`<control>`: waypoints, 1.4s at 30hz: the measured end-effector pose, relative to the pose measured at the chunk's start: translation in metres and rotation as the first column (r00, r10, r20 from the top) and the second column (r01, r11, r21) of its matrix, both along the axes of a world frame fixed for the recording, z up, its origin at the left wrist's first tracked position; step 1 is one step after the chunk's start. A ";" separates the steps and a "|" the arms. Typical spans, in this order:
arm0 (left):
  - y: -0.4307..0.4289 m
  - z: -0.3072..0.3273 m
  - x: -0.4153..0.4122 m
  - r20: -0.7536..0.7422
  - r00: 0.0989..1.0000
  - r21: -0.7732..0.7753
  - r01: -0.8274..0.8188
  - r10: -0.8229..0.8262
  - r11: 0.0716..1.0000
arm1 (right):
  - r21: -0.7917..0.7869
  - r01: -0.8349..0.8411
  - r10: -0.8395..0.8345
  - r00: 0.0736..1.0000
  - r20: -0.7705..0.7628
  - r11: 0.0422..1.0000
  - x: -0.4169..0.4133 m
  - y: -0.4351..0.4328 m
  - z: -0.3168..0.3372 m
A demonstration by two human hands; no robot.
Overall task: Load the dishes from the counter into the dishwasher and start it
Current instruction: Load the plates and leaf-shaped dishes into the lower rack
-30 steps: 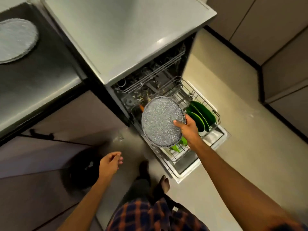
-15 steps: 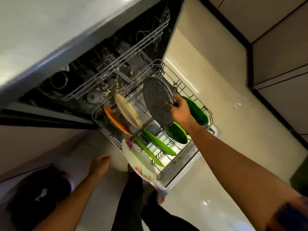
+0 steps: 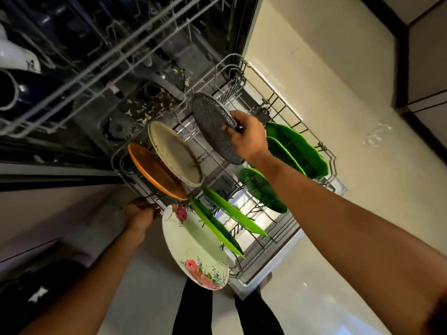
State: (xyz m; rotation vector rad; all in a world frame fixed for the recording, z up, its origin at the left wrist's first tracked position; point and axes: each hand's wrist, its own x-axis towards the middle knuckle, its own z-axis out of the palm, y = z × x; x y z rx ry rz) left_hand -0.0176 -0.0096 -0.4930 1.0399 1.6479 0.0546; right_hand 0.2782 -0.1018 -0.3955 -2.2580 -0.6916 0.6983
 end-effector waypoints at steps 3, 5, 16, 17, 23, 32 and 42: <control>-0.003 -0.005 0.000 0.034 0.999 0.035 -0.009 0.008 0.999 | 0.008 0.024 -0.024 1.000 0.010 1.000 0.004 0.001 -0.007; 0.002 -0.009 -0.005 0.037 0.999 0.018 -0.004 0.003 1.000 | 0.026 0.058 -0.059 0.998 0.031 0.998 0.010 0.001 -0.010; 0.008 -0.009 -0.006 -0.006 0.998 0.018 0.059 -0.059 0.998 | 0.189 0.245 -0.229 0.968 -0.102 0.951 0.032 -0.004 -0.016; 0.008 -0.009 -0.006 -0.013 0.998 0.018 0.067 -0.067 0.998 | 0.185 0.226 -0.211 0.973 -0.098 0.956 0.032 -0.003 -0.016; 0.009 -0.007 -0.002 0.011 1.000 -0.034 0.008 -0.008 0.999 | 0.192 0.209 -0.181 0.972 -0.151 0.959 0.041 0.007 -0.017; 0.013 -0.005 -0.004 0.015 1.000 -0.074 -0.012 0.013 0.997 | 0.291 0.250 -0.220 0.966 -0.133 0.923 0.061 0.014 -0.006; 0.014 -0.005 -0.004 -0.001 1.000 -0.075 -0.013 0.013 0.997 | 0.242 0.272 -0.217 0.949 -0.230 0.931 0.044 0.011 -0.029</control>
